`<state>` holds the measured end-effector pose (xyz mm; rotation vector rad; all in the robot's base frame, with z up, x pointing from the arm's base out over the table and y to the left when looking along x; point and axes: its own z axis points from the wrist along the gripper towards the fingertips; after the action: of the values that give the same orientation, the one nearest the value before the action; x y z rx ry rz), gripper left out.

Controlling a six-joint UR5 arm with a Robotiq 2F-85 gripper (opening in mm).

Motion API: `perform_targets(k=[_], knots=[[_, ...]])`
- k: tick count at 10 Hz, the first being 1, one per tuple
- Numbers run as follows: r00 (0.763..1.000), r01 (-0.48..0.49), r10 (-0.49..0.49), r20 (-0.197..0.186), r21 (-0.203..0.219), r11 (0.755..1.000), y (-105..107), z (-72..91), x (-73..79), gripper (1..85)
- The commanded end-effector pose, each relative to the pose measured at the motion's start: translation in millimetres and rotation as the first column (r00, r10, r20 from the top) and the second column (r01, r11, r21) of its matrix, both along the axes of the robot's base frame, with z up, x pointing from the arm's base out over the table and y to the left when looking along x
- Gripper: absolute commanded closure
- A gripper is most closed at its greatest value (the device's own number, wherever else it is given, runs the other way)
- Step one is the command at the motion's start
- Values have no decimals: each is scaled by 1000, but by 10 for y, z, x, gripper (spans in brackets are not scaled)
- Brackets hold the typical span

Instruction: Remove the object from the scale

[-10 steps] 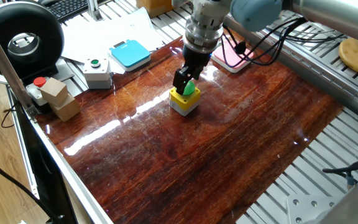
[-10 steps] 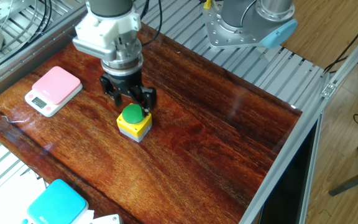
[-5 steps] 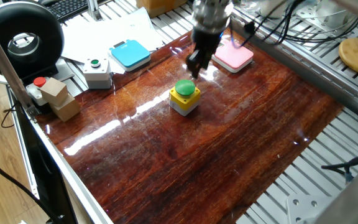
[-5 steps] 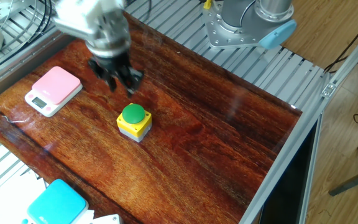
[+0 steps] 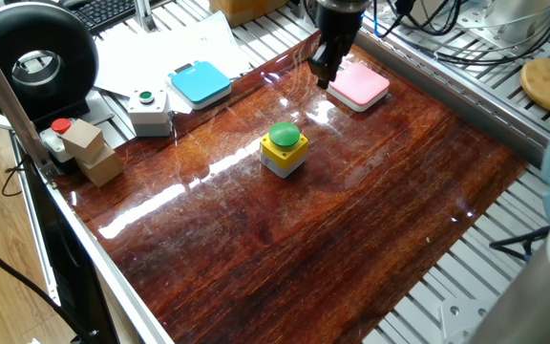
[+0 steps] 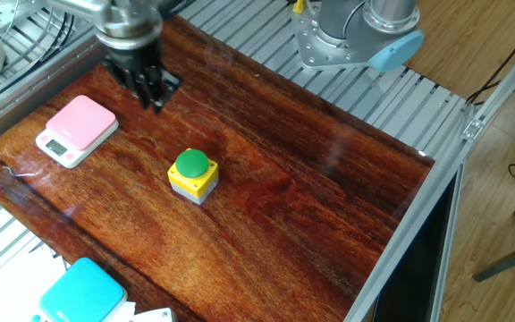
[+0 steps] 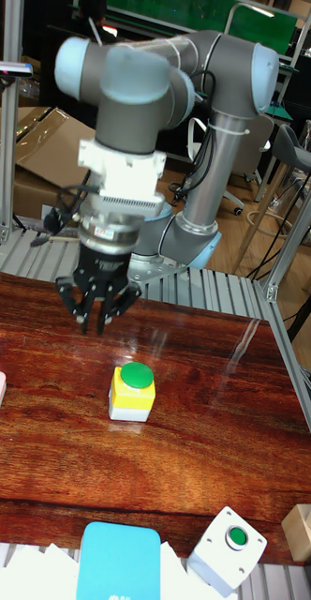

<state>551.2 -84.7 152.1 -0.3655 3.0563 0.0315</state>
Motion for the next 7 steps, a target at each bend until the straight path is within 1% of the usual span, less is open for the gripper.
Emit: perform_targets(k=[1,2,4,5,6,7], knots=[[999,-8,7,54,18,1000,-16,-292,279,573],[999,-13,12,53,6,1000,-86,-245,212,573],[1000,-15,15,22,-10,1000,-213,23,-72,573],[1000,-17,17,6,-12,1000,-253,161,-175,573],[1000,-22,22,0,-7,1000,-277,252,-236,573],[1000,-28,28,-7,-3,1000,-292,300,-276,570]])
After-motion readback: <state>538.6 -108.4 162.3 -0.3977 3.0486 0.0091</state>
